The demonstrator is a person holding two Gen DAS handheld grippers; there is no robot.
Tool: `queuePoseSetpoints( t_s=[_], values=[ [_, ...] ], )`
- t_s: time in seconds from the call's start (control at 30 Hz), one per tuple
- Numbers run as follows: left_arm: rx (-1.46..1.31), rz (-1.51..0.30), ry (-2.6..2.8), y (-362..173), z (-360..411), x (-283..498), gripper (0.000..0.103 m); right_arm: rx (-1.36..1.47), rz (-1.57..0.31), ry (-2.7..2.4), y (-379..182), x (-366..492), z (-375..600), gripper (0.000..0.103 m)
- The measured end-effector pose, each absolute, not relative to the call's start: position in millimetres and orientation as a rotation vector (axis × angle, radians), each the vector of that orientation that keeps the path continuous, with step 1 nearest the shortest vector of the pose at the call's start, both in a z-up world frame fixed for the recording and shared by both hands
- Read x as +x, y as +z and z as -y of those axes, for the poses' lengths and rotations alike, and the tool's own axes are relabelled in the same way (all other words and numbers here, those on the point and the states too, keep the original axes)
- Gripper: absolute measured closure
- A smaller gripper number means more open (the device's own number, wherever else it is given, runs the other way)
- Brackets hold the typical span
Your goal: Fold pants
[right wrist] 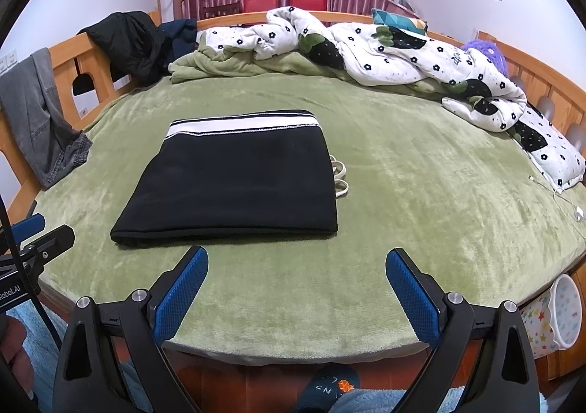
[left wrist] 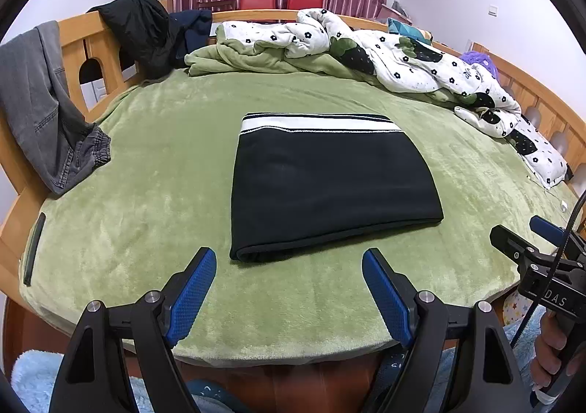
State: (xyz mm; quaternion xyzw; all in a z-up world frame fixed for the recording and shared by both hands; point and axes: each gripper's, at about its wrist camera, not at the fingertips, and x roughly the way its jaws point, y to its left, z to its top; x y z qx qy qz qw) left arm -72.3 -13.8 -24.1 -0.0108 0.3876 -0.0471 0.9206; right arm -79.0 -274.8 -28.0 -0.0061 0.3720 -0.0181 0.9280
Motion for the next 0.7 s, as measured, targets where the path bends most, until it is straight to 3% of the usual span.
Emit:
queuePoseSetpoints(
  t_s=[0.7],
  values=[
    [-0.032,-0.791,-0.097,-22.4,14.6,-76.5,0.022,-0.013,-0.765,-0.032,-31.7,-79.1,279.3,0.006]
  ],
)
